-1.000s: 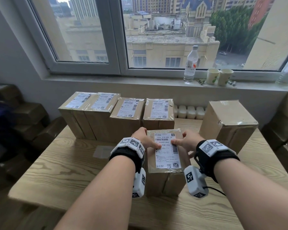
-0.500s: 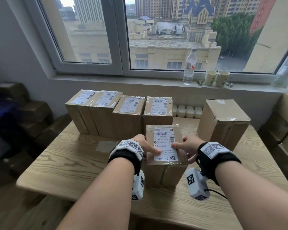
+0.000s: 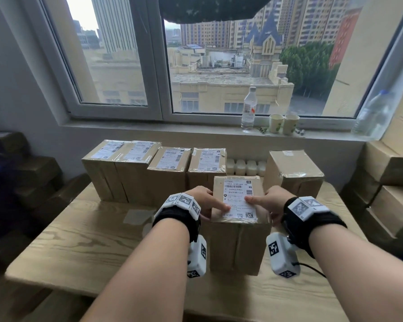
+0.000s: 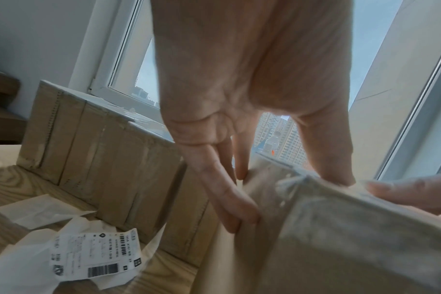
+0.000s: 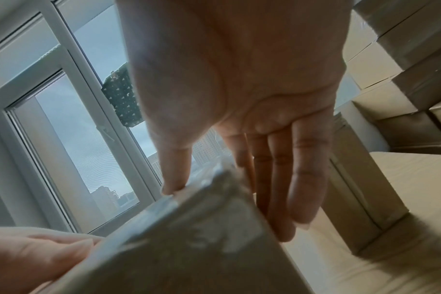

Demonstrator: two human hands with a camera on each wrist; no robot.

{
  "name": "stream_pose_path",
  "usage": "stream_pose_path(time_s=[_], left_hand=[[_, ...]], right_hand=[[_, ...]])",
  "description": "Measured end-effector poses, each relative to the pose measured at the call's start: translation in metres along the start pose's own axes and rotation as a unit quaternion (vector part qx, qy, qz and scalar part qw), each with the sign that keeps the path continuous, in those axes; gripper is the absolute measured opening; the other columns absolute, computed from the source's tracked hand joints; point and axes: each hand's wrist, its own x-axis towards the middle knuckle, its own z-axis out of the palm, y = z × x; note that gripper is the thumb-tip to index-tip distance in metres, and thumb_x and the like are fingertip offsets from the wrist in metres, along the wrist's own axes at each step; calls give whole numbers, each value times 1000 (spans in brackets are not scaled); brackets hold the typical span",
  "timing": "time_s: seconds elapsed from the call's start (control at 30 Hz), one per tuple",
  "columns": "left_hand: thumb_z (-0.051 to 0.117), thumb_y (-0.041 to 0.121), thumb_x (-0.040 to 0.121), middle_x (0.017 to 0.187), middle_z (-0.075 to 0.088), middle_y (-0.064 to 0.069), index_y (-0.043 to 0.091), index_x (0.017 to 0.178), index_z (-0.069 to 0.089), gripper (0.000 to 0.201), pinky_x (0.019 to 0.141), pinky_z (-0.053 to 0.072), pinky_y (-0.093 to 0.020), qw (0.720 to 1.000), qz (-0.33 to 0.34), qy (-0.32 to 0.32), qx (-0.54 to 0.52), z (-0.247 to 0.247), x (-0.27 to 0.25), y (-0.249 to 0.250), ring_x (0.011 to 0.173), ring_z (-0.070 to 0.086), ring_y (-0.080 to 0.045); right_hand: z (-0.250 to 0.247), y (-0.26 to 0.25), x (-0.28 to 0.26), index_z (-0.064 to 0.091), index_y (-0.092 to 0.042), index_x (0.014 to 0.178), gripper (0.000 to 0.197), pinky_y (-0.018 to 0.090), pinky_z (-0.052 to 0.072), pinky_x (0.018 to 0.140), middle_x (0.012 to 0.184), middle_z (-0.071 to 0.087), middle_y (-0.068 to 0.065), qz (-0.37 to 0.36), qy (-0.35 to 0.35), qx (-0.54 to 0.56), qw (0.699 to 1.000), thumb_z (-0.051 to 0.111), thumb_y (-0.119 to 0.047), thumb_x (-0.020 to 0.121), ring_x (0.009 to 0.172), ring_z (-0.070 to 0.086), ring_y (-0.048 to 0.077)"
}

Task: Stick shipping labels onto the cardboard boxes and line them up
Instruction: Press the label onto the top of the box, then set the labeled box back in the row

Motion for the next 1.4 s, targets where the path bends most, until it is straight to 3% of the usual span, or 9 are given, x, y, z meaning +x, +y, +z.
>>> stream_pose_path(time_s=[0.1,0.2,0.3,0.47,0.57,0.7,0.83,0.93,1.4], left_hand=[[81,24,75,102,72,1,18,109,68,37,62,56,-25,1000,24,5,1,10,2,16,91,67,-12],[81,17,74,112,70,-2,16,115,66,43,77,57,-31,999,39,3,-13,14,10,32,105,64,-17],[81,8,73,114,70,-2,15,118,64,48,92,54,-35,998,52,-6,-33,16,21,47,109,64,-17],[74,-10,73,109,69,-3,13,119,61,53,90,53,-32,992,99,-5,-71,15,42,73,104,63,-19],[71,-16,73,127,63,-11,11,136,50,72,90,52,-31,989,126,-5,-75,10,57,87,111,62,-23],[77,-6,72,140,53,-11,7,147,32,88,93,49,-29,988,128,15,-91,-2,90,98,119,57,-22],[75,7,80,130,58,-12,6,140,43,69,95,53,-41,984,127,48,-119,-12,125,109,113,62,-25],[69,-3,81,124,62,-10,8,138,47,62,93,54,-44,984,123,80,-99,-22,147,113,111,62,-27],[85,8,63,117,67,-2,16,122,64,63,92,51,-28,980,82,166,80,-36,198,104,108,63,-18]], right_hand=[[-15,11,5,66,-9,99,57,40,57,80,96,72,10,8,22,8,1000,72,-59,72,86,70,28],[-29,17,12,66,-6,102,62,37,56,77,97,70,11,4,49,5,999,70,-61,72,81,67,24],[-39,17,22,64,-8,113,69,40,55,86,106,69,9,-3,81,4,997,69,-63,72,92,66,26],[-51,13,44,61,-11,120,63,33,50,88,115,67,7,-15,117,31,993,70,-55,76,103,63,26],[-59,6,57,51,-9,129,64,31,43,89,126,60,8,-23,133,64,989,71,-45,80,115,57,28],[-66,-5,80,49,-9,131,62,31,42,93,131,58,9,-30,143,50,988,73,-37,81,118,55,27],[-74,-14,110,52,-13,131,62,30,41,95,129,60,6,-34,155,55,986,76,-31,77,117,56,25],[-73,-20,131,50,-15,133,65,34,44,101,128,62,5,-35,157,75,984,78,-25,75,115,59,24],[-55,-21,183,49,-12,135,65,30,41,102,134,57,6,-9,133,82,988,76,-8,75,120,55,22]])
